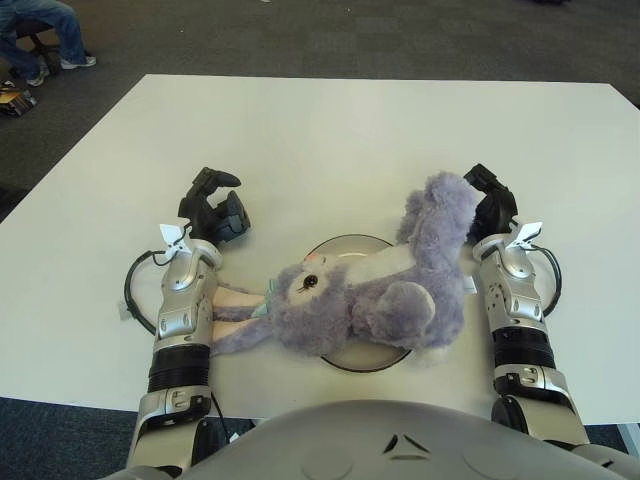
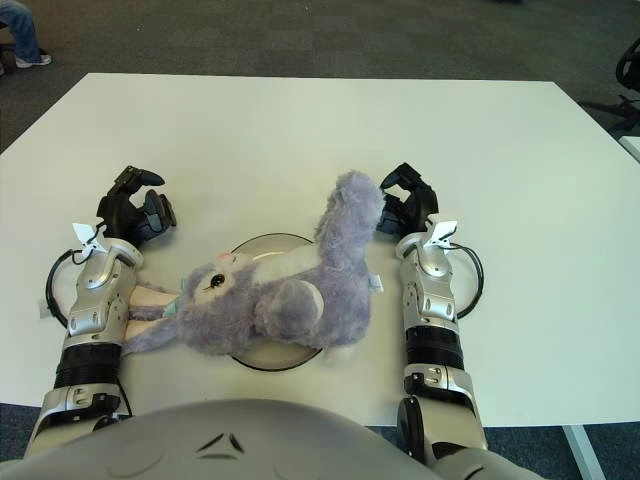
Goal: Put the doll into the plate.
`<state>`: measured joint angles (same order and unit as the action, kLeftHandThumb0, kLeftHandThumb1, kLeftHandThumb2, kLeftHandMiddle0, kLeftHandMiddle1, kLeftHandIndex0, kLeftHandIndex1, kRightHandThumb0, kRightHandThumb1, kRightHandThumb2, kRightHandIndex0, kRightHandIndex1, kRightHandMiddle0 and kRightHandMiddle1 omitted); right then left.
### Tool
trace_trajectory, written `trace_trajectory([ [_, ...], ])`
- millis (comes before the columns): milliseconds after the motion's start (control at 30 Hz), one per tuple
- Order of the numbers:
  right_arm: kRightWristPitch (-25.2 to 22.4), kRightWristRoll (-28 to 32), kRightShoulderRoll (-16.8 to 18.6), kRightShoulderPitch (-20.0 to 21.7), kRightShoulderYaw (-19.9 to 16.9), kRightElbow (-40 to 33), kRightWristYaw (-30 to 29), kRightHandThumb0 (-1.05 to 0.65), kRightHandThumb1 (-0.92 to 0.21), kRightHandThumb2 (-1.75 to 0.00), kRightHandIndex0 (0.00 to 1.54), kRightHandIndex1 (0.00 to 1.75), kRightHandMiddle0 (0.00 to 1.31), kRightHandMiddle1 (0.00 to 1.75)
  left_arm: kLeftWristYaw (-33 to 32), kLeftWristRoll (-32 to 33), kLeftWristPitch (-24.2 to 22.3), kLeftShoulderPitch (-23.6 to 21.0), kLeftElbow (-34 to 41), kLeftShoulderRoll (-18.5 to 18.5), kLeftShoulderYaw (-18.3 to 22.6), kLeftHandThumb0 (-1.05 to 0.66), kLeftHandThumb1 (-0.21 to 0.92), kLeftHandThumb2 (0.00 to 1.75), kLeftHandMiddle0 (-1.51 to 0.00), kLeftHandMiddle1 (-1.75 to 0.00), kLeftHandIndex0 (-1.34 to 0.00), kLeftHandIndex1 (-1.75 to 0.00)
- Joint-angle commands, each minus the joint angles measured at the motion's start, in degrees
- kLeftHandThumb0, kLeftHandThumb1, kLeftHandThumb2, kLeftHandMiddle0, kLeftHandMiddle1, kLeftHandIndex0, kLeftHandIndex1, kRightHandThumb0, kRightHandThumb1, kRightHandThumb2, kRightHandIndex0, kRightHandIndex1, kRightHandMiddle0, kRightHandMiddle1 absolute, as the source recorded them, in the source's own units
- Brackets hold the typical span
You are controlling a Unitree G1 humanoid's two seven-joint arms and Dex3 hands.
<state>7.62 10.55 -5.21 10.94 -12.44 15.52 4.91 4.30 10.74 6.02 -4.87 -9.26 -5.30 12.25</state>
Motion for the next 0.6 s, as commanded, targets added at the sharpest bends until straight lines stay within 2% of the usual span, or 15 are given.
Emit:
trace_trajectory([
  [0,-0.8,0.6,-0.5,0.1,-0.4,-0.2,0.2,-0.52,-0.23,-1.42,1.24,1.75,0.69,1.75,-0.2,-0.9,1.5,1.9,-4.1,0.9,-0.4,-0.48,0.33,1.3,-1.26,-1.75,-0.6,-1.75],
  [567,-0.6,0.7,-0.6,0.3,-0.4,0.2,0.5,-0.52,-0.24,-1.42,1.24,1.75,0.68,1.75,0.6,-0.6,3.3,1.7,-5.8,0.8,-0.1,-0.48,0.31,1.32,-1.26,-1.75,-0.61,-1.75],
])
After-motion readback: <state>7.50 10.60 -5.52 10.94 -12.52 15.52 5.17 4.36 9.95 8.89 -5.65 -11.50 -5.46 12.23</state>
